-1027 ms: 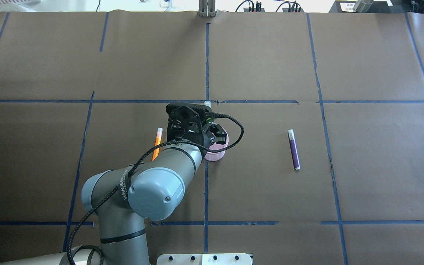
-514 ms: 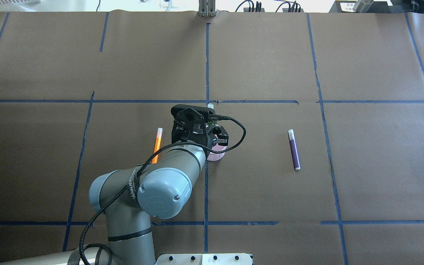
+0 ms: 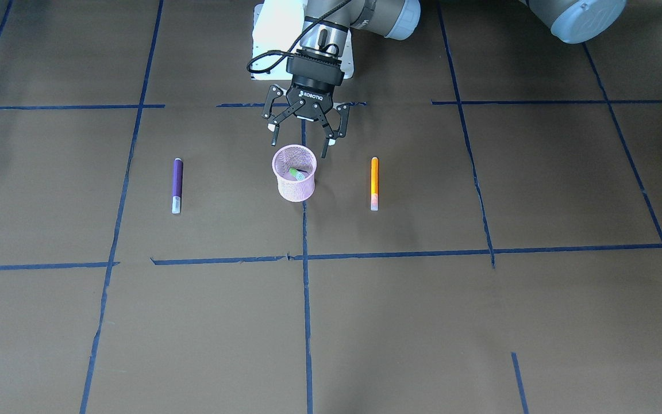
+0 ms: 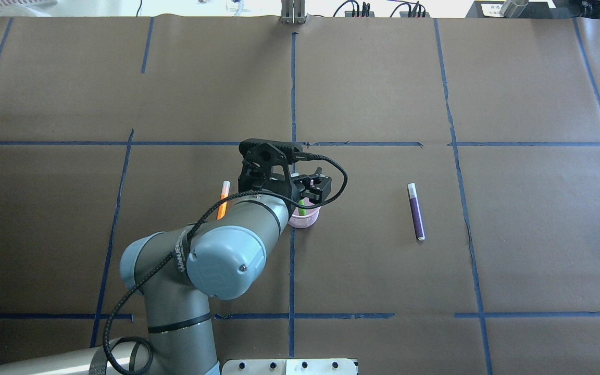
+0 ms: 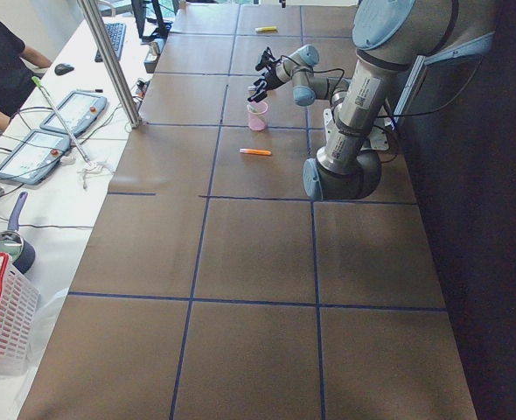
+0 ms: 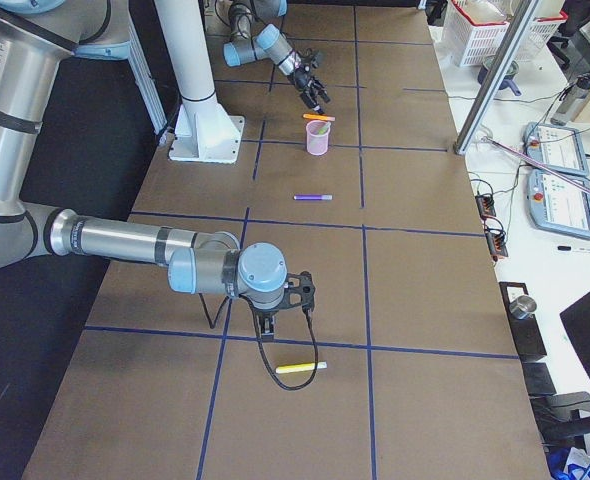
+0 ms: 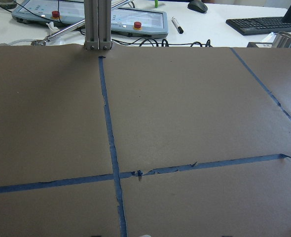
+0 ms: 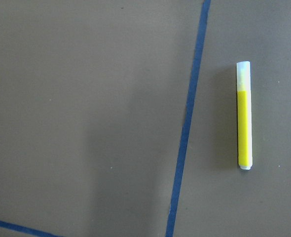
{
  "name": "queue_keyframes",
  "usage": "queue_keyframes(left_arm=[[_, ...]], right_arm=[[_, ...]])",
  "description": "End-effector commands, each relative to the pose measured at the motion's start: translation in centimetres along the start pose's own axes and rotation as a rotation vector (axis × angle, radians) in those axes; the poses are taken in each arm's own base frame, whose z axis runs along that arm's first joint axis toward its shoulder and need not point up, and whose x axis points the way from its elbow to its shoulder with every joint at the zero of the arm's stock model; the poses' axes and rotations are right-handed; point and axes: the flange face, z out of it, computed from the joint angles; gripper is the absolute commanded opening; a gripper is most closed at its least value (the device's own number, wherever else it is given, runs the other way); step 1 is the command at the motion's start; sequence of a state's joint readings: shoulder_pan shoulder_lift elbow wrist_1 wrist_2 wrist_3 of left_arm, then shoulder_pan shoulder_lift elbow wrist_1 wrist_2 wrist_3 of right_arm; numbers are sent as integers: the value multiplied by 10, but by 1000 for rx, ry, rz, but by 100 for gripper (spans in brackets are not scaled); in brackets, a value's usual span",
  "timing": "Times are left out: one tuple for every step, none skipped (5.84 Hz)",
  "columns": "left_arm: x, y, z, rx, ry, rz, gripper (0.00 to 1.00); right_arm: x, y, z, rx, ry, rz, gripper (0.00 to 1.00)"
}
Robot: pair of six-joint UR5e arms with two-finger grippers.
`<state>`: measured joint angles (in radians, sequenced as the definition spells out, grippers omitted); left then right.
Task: Collect pens into pen holder
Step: 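Lower the green highlighter into the pink cup and open the left gripper, then raise the left gripper away from the cup toward the orange highlighter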
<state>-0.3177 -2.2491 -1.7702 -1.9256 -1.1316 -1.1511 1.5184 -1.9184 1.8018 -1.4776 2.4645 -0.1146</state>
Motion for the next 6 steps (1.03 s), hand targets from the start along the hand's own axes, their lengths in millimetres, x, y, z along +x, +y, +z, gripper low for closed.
queue_keyframes(left_arm=[[-53,-40,16,-242,37,-44,100],[-102,-66,12,-346,-20,-68,100],[-157,-88,-9,-433,-101,-6,99],[-188,-101,-18,-477,-164,112,99],[-207,-89,-19,-509,-189,148,99],[-204,-89,-21,-506,-183,148,99]], right_arm=[[31,-42,49,-60,128,-63,100],[60,-59,74,-61,133,-43,100],[73,-80,85,-71,131,-30,100],[81,-93,97,-93,127,-17,100],[77,-106,109,-115,125,-30,99],[71,-111,111,-118,114,-41,99]])
